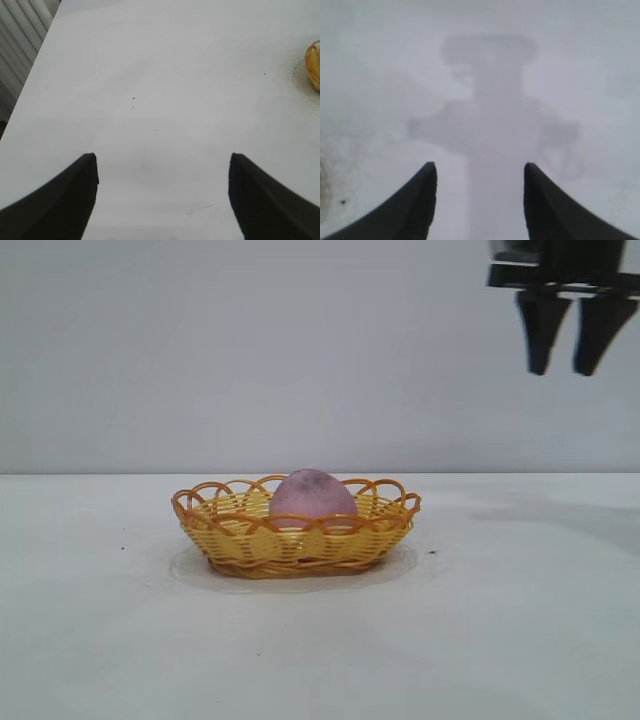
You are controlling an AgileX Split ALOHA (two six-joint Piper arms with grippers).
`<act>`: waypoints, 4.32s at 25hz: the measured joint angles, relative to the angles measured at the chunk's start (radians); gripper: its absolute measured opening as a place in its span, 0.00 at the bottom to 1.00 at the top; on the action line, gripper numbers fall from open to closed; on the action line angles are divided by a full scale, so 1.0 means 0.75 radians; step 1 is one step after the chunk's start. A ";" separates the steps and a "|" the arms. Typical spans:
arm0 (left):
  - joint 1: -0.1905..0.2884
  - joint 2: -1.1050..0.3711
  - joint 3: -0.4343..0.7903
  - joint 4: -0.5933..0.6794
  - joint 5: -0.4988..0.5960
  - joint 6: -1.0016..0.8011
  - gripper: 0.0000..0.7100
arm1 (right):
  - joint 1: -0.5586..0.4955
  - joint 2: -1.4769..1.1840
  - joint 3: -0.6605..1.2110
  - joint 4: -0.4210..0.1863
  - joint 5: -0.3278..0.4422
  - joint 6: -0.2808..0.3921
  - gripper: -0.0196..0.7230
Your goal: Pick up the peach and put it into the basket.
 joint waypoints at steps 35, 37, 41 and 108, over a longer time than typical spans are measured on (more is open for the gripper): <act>0.000 0.000 0.000 0.000 0.000 0.000 0.68 | -0.147 -1.524 1.321 -0.033 0.009 0.001 0.47; 0.000 0.000 0.000 0.000 0.000 0.000 0.68 | -0.147 -1.655 1.386 -0.050 0.015 0.001 0.47; 0.000 0.000 0.000 0.000 0.000 0.000 0.68 | -0.147 -1.945 1.515 -0.085 0.030 0.001 0.47; 0.000 0.000 0.000 0.000 0.000 0.000 0.68 | 0.051 -2.832 1.912 -0.031 -0.121 0.093 0.47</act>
